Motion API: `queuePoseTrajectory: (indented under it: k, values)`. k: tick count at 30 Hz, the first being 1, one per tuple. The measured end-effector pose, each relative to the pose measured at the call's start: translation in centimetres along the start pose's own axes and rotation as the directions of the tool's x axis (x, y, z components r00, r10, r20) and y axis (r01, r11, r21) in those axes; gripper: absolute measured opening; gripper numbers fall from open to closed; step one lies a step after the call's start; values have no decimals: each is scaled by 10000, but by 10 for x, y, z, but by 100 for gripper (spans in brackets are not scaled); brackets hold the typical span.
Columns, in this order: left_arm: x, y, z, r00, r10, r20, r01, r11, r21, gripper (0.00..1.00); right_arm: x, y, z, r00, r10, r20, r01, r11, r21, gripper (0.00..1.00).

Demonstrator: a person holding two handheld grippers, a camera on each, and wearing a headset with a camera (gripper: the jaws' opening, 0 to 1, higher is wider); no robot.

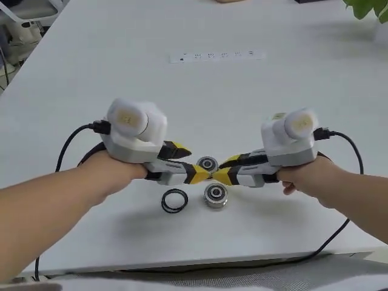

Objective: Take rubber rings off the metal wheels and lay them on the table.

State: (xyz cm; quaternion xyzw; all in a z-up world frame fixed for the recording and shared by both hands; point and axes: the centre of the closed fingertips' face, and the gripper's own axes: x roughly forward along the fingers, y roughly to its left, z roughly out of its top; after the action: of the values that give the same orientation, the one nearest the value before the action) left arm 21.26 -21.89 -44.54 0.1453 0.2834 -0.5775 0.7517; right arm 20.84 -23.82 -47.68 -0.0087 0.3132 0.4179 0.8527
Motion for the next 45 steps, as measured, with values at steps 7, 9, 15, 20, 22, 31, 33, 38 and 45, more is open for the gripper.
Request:
queuePoseTrajectory:
  k: [7, 9, 15, 20, 22, 31, 33, 38, 45]
  values:
    - [9, -5, 0, 9998, -134, -128, 134, 9999, 49, 30, 1, -1, -2, 10000, -61, 54, 61, 9999, -139, 12]
    - [11, -5, 0, 9997, -154, -164, 156, 9998, 82, 28, 1, -1, -2, 10000, -91, 40, 92, 9998, -180, 10]
    - [16, -4, -1, 9995, -211, -233, 212, 9998, 55, 23, 0, 1, -2, 9999, -112, 60, 113, 9998, -190, 7]
    - [19, -1, -1, 9996, -150, -250, 150, 9999, -26, 18, 0, 2, -3, 9999, -118, 89, 120, 9997, -233, 6]
    - [21, -2, 0, 9996, -146, -243, 147, 9999, 39, 16, -1, 3, -2, 9999, -126, 106, 128, 9997, -226, 6]
    - [22, 3, -1, 9985, 470, -273, -445, 9955, 837, 7, -1, 2, -2, 9997, -187, 179, 190, 9996, -210, 5]
    - [22, 2, -1, 9980, 560, -292, -525, 9927, 1087, 7, -1, 2, -2, 9996, -197, 193, 200, 9996, -186, 5]
    - [22, 4, -2, 9980, 569, -268, -544, 9947, 877, 7, -1, 1, -3, 9994, -247, 260, 246, 9997, 55, 1]
    - [23, 4, -1, 9970, 737, -243, -712, 9933, 915, 7, -2, 0, -2, 9989, -313, 356, 278, 9951, 950, 0]
